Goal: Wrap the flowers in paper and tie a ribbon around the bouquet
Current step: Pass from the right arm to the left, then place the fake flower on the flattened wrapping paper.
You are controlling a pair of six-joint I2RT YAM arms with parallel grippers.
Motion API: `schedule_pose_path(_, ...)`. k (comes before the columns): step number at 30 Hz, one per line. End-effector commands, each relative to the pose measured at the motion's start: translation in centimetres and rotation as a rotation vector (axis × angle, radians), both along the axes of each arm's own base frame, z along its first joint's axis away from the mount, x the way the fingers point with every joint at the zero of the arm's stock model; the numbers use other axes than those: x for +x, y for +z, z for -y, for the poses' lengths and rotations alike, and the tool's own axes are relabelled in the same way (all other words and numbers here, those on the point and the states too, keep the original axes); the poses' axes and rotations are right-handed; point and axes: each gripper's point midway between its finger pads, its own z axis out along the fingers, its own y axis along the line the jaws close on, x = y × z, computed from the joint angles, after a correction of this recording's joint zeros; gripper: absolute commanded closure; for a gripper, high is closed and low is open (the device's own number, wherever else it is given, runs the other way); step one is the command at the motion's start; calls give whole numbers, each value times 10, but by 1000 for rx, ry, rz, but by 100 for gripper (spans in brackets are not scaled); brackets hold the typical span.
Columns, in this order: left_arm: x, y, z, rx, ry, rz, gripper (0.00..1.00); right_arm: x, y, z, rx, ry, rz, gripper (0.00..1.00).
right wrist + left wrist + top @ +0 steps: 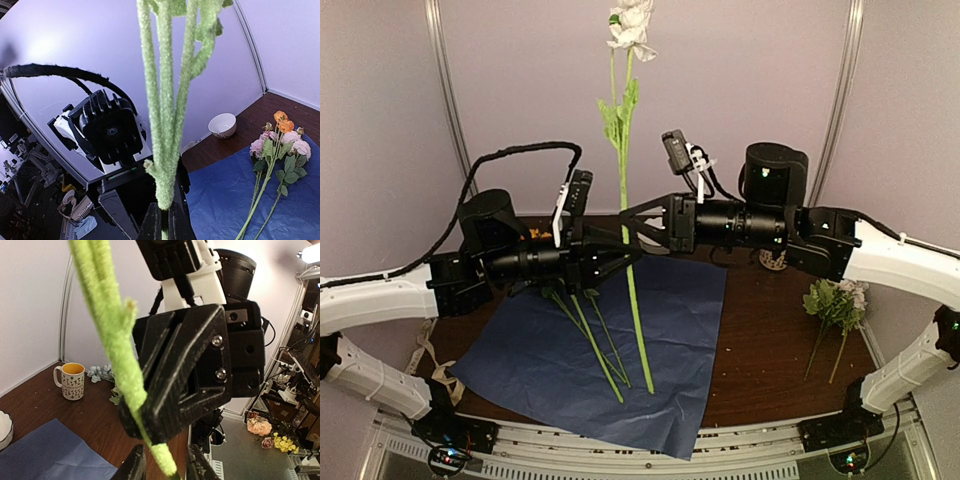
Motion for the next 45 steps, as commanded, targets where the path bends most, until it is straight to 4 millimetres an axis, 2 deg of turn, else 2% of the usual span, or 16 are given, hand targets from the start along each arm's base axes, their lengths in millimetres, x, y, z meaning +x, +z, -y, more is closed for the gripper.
schedule_pose_path(1,-9,16,-3,-67,-34,43,80,-10,27,-2,63,40,49,100)
schedule_pose_path(3,-5,14,-4,-63,-9,34,100,-11,27,-3,61,46,50,100)
schedule_pose_path(9,0,13,-9,-86,31,-14,100,-4,17,2,1,1,68,98)
schedule_pose_path(10,3,11,-10,-88,49,-34,100,-1,16,5,-13,-25,72,85)
schedule_pose_path(12,13,6,-14,-92,103,-100,100,12,12,16,-51,-118,84,54)
schedule_pose_path(13,21,1,-16,-91,139,-145,100,19,11,22,-69,-168,90,44)
schedule_pose_path(15,43,-16,-24,-88,213,-274,100,32,4,35,-107,-254,89,34)
schedule_pose_path(17,72,-47,-34,-62,290,-471,100,42,-3,45,-137,-310,76,32)
schedule_pose_path(20,107,-111,-56,-4,410,-759,100,51,-17,53,-184,-351,52,31)
schedule_pose_path(21,113,-137,-66,12,449,-831,100,53,-21,55,-202,-364,47,31)
schedule_pose_path(22,117,-155,-74,14,483,-880,100,55,-25,57,-217,-375,42,31)
schedule_pose_path(27,125,-212,-116,-12,643,-1005,100,61,-44,64,-287,-411,18,31)
schedule_pose_path(30,122,-236,-136,-18,736,-1045,100,62,-52,66,-302,-416,11,31)
schedule_pose_path(37,115,-263,-149,-32,795,-1111,100,66,-59,66,-322,-421,1,31)
schedule_pose_path(42,120,-270,-149,-1,816,-1109,100,72,-61,76,-348,-460,3,31)
schedule_pose_path(45,124,-278,-147,30,815,-1122,100,81,-70,93,-390,-536,-26,31)
